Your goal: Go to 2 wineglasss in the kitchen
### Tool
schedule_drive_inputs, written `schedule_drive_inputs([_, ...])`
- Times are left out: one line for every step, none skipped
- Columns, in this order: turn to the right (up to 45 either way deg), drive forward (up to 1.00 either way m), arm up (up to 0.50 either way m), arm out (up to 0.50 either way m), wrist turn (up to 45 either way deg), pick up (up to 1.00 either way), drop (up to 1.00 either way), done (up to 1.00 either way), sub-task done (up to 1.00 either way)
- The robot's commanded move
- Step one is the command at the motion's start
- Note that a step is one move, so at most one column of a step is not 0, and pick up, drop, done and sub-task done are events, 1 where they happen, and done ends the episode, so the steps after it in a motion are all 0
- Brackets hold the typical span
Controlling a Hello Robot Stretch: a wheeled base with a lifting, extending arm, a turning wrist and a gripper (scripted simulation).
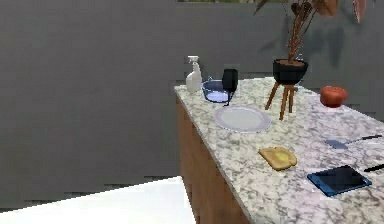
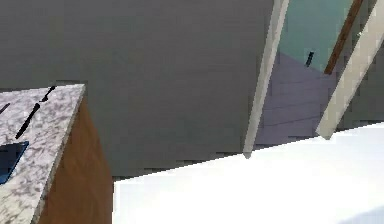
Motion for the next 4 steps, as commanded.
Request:
schedule_drive_inputs([0.0, 0.2, 0.0, 0.0, 0.0, 0.0, 0.0, 0.0, 0.0])
schedule_drive_inputs([12.0, 0.0, 0.0, 0.0, 0.0, 0.0, 0.0, 0.0, 0.0])
schedule_drive_inputs([0.0, 0.0, 0.0, 0.0, 0.0, 0.0, 0.0, 0.0, 1.0])
schedule_drive_inputs([-45.0, 0.0, 0.0, 0.0, 0.0, 0.0, 0.0, 0.0, 0.0])
